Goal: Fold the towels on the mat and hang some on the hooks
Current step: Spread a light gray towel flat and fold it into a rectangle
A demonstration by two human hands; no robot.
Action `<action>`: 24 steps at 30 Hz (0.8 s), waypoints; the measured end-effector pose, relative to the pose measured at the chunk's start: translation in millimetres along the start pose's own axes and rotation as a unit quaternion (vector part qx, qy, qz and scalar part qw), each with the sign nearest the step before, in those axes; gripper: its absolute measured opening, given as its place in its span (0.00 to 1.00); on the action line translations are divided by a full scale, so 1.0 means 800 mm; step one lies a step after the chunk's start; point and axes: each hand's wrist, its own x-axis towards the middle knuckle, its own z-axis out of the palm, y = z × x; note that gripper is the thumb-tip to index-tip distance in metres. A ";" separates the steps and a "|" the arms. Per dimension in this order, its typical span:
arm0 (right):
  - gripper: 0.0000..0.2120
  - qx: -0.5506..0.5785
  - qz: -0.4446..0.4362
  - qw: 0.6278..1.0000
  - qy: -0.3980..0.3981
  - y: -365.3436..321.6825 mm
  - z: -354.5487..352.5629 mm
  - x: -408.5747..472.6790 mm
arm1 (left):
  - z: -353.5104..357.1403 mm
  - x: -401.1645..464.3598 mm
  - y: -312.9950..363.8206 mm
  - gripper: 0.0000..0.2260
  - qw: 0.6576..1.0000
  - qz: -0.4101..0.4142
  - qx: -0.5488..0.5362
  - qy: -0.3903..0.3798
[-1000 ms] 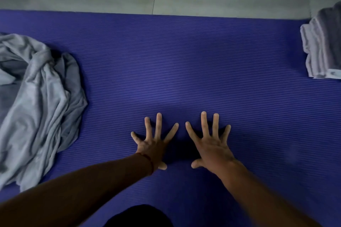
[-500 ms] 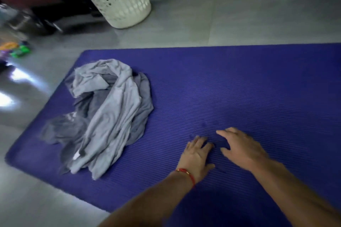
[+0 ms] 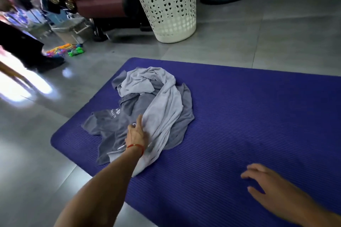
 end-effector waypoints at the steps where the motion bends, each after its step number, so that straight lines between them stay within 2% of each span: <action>1: 0.16 0.001 0.003 1.000 0.002 0.002 0.003 -0.003 | -0.003 -0.002 0.006 0.30 1.000 -0.009 -0.003 0.029; 2: 0.15 0.003 0.009 1.000 0.001 0.004 0.006 -0.006 | -0.005 -0.008 0.014 0.28 0.998 0.007 0.011 0.068; 4: 0.13 0.035 0.022 0.999 0.005 0.004 0.009 -0.004 | -0.009 -0.037 0.038 0.24 0.989 0.102 0.042 0.101; 6: 0.12 0.144 0.044 0.988 0.013 -0.001 0.005 0.003 | -0.013 -0.080 0.081 0.24 0.982 0.180 0.000 0.058; 7: 0.13 0.231 0.058 0.971 0.018 -0.008 0.001 0.007 | -0.015 -0.105 0.107 0.23 0.979 0.200 -0.034 0.025; 9: 0.14 0.408 0.085 0.908 0.037 -0.023 -0.012 0.017 | -0.010 -0.154 0.159 0.21 0.971 0.229 -0.066 -0.013; 11: 0.15 0.571 0.099 0.814 0.031 -0.035 -0.029 0.025 | -0.003 -0.204 0.202 0.19 0.959 0.238 -0.149 -0.027; 13: 0.17 0.700 0.090 0.708 -0.021 -0.031 -0.049 0.028 | -0.005 -0.249 0.233 0.16 0.934 0.222 -0.271 -0.064; 14: 0.18 0.720 0.074 0.688 -0.045 -0.025 -0.059 0.027 | -0.004 -0.267 0.241 0.15 0.924 0.225 -0.297 -0.082; 15: 0.19 0.712 0.057 0.697 -0.060 -0.017 -0.067 0.025 | -0.008 -0.286 0.250 0.15 0.915 0.244 -0.304 -0.102; 17: 0.20 0.655 0.045 0.751 -0.064 0.003 -0.077 0.021 | -0.017 -0.317 0.256 0.12 0.898 0.301 -0.286 -0.147; 19: 0.20 0.588 0.069 0.805 -0.049 0.026 -0.079 0.016 | -0.019 -0.329 0.249 0.10 0.887 0.313 -0.295 -0.166; 21: 0.18 0.519 0.090 0.850 -0.035 0.050 -0.085 0.005 | -0.015 -0.313 0.233 0.09 0.896 0.292 -0.302 -0.140; 24: 0.11 0.409 0.099 0.907 0.006 0.082 -0.112 -0.014 | 0.007 -0.256 0.196 0.10 0.935 0.214 -0.279 -0.047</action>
